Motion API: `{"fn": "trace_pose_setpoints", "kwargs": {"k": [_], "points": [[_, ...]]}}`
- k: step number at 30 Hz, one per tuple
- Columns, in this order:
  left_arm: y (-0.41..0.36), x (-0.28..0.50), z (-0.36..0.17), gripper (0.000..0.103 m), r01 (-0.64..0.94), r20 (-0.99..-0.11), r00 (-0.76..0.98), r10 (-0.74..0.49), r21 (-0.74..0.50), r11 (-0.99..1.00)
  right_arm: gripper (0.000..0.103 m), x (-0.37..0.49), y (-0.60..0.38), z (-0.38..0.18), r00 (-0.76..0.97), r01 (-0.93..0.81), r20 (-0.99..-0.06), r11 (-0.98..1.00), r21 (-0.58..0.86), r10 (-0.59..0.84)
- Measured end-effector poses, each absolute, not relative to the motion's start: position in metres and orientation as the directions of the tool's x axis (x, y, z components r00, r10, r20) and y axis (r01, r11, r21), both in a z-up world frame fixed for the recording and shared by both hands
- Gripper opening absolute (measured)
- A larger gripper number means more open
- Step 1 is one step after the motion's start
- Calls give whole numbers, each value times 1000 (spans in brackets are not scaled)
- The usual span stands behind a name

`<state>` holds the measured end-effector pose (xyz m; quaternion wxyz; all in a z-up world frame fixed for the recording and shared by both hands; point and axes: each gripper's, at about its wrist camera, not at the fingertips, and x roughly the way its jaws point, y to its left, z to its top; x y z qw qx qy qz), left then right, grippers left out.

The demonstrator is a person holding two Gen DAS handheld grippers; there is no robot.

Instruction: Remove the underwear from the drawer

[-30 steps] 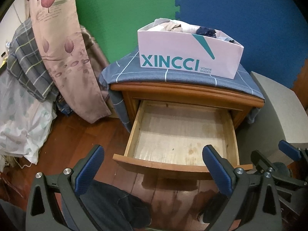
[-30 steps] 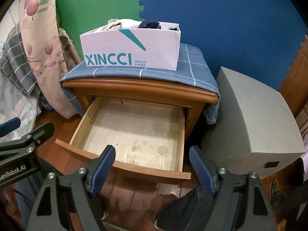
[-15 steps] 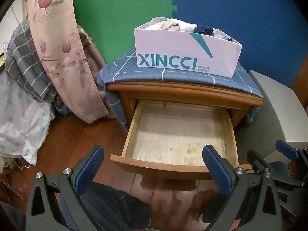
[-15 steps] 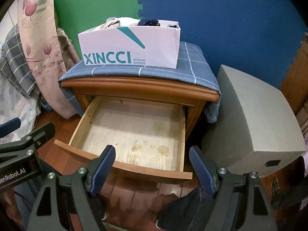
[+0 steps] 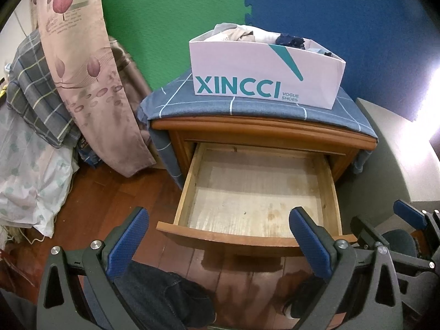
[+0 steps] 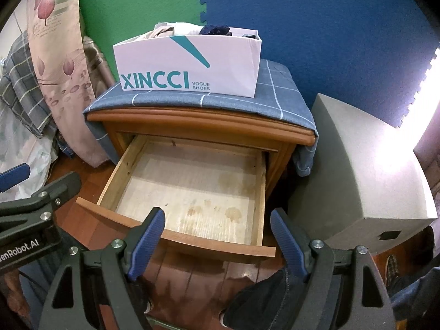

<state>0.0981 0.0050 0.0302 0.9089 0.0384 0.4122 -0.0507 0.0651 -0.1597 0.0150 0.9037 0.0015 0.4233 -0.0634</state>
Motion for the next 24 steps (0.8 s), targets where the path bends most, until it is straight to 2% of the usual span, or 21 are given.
{"fn": "trace_pose_setpoints", "kwargs": {"k": [24], "points": [[7,106,23,101,130,-770,634,-66,21,991,81,69,-155,10,623,97,-774,993,-63,-110]]}}
